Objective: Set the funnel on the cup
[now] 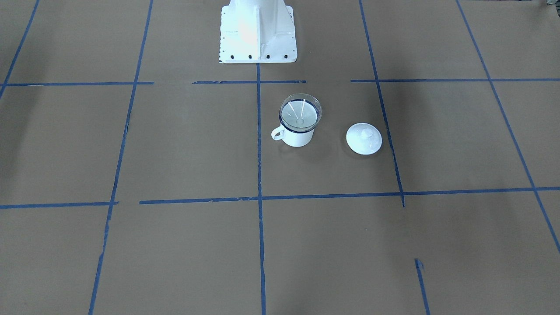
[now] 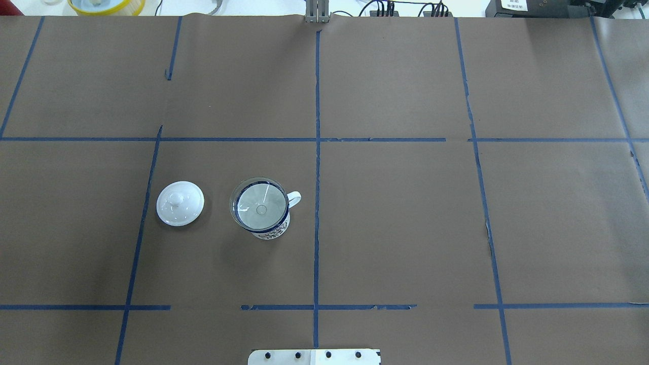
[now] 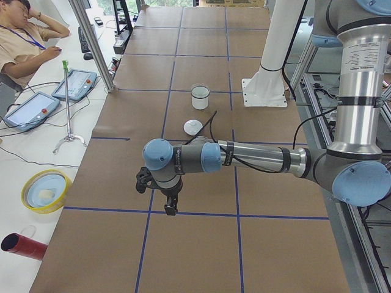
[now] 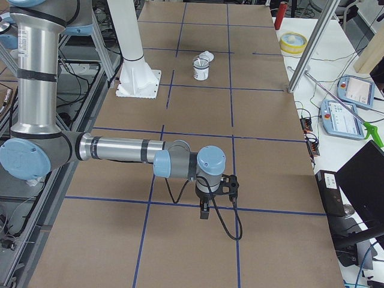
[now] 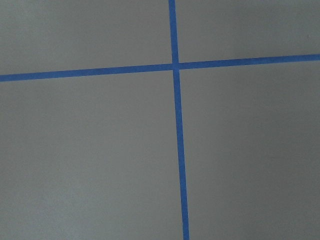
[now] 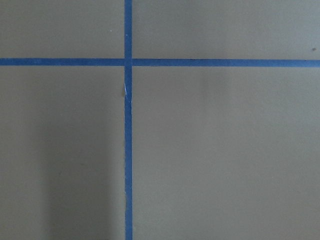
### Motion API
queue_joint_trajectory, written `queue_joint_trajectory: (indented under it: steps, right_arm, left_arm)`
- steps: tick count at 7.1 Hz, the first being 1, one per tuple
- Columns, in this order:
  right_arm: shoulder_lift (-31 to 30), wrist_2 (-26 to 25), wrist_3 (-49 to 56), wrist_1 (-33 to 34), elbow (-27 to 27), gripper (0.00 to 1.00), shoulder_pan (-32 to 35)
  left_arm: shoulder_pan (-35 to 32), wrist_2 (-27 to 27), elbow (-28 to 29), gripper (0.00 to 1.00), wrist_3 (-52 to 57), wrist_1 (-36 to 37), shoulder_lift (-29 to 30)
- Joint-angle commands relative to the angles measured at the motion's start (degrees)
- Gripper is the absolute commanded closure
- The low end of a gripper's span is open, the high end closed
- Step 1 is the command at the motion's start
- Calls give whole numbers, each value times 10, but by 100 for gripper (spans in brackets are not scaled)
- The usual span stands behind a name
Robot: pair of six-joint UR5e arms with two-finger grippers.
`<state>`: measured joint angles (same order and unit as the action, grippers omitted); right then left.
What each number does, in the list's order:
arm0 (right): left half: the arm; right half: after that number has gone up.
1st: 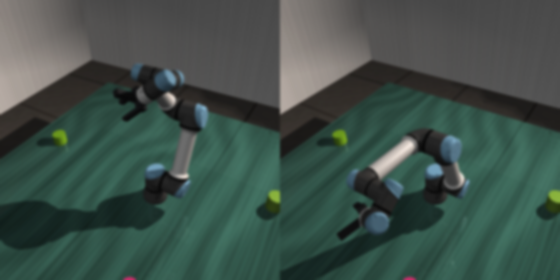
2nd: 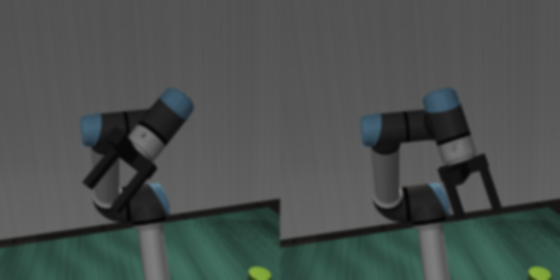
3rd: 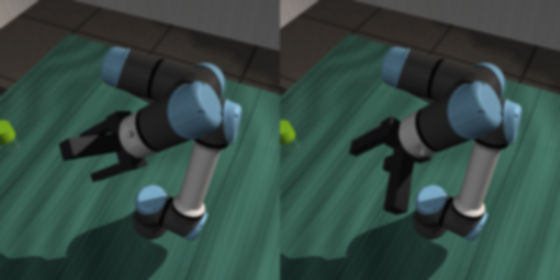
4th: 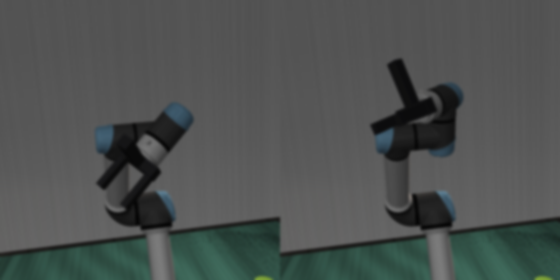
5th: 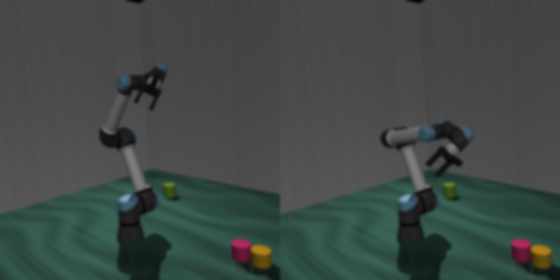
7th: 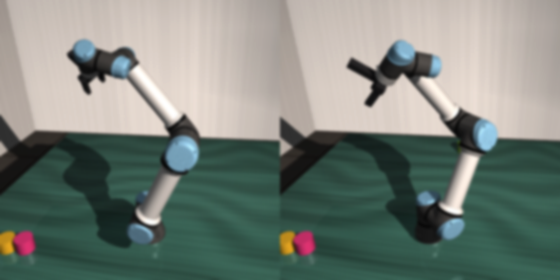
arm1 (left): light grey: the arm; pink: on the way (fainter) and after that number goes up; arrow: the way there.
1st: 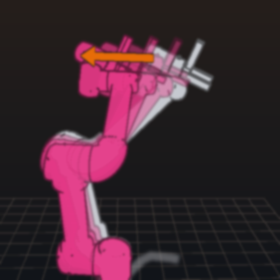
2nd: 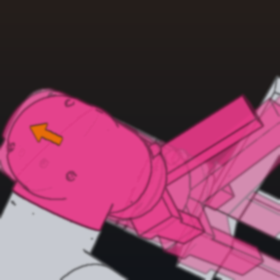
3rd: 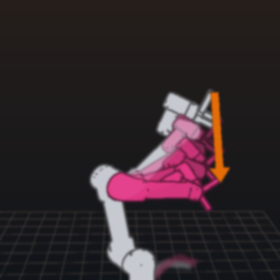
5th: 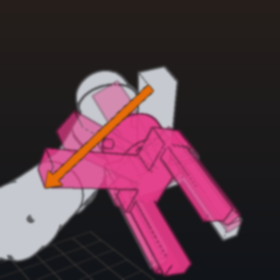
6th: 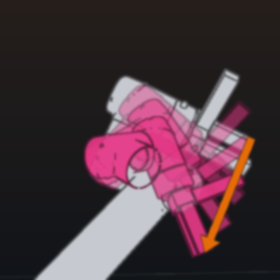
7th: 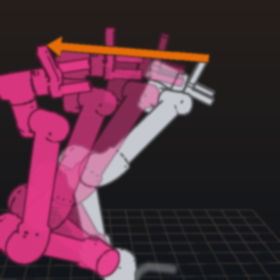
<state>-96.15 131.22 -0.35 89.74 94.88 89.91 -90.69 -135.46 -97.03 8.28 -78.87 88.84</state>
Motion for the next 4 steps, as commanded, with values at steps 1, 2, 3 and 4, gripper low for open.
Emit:
queue_joint_trajectory:
  steps: [1, 2, 3, 4]
  right_arm:
    - [0, 0, 0, 0, 0, 0, 0]
    - [0, 0, 0, 0, 0, 0, 0]
    - [0, 0, 0, 0, 0, 0, 0]
    - [0, 0, 0, 0, 0, 0, 0]
  left_arm:
    - [1, 1, 0, 0, 0, -2, 2]
    - [0, 3, -5, 0, -1, -2, 0]
    - [0, 4, -9, 0, -1, -2, -1]
    - [1, 3, -9, 0, -1, -2, -1]
